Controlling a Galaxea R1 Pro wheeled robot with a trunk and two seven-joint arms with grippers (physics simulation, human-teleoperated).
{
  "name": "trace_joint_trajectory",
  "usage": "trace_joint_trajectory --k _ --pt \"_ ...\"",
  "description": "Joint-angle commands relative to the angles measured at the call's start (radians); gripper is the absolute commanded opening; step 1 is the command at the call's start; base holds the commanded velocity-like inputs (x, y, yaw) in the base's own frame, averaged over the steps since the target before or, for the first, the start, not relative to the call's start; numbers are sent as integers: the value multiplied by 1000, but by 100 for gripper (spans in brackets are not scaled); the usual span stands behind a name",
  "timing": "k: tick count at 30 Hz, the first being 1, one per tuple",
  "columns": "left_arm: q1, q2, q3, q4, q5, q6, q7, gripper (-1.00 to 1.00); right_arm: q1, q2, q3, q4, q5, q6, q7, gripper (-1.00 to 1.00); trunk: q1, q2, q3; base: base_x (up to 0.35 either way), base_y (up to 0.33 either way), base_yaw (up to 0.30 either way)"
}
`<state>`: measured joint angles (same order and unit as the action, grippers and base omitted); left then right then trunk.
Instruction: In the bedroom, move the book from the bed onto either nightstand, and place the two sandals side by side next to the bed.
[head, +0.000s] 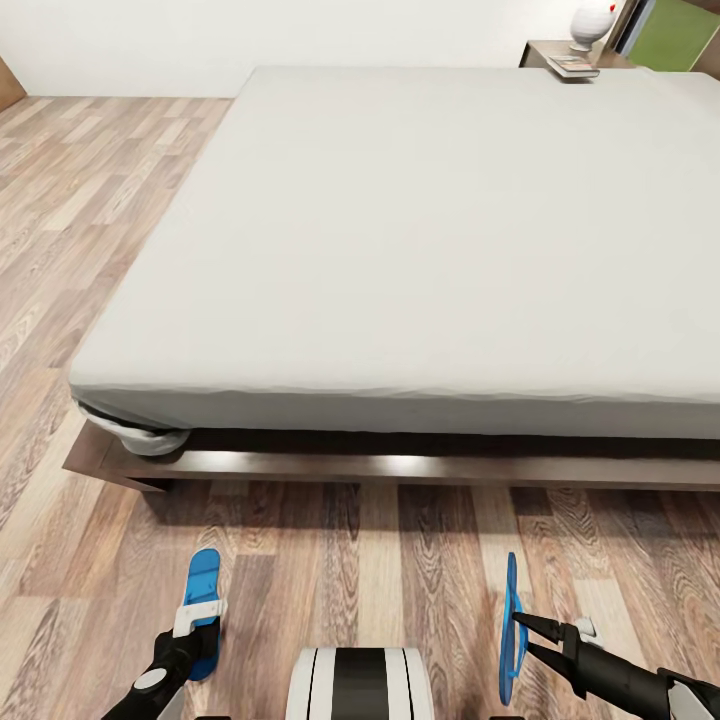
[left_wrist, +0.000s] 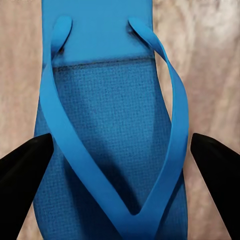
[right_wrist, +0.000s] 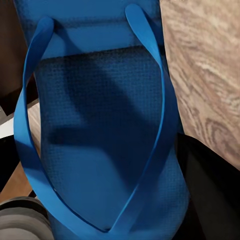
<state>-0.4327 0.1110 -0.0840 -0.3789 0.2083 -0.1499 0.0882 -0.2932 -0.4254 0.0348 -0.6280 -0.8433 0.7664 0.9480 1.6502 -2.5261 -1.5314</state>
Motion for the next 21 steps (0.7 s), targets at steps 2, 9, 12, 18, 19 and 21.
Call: trace_joint_trajectory --k 2,9,12,18,19,21 --pt "-1 1 -13 3 13 39 10 -100 0 -1 4 0 -8 5 0 -100 -1 0 7 0 0 0" --pt "-1 1 -13 3 13 38 10 -100 0 -1 4 -1 -8 5 0 -100 -2 1 15 0 0 0" --pt "-1 1 -13 3 13 38 10 -100 0 -1 4 -1 -8 5 0 -100 -2 1 15 0 0 0" --pt "-1 0 -13 3 13 38 10 -100 0 -1 4 -1 -8 5 0 -100 -3 2 31 0 0 0" --pt "-1 -1 -13 3 13 38 10 -100 0 -1 4 -1 -8 5 0 -100 -3 2 31 0 0 0" --pt "-1 -1 -13 3 13 38 10 -100 0 -1 4 -1 -8 5 0 -100 -3 2 31 0 0 0"
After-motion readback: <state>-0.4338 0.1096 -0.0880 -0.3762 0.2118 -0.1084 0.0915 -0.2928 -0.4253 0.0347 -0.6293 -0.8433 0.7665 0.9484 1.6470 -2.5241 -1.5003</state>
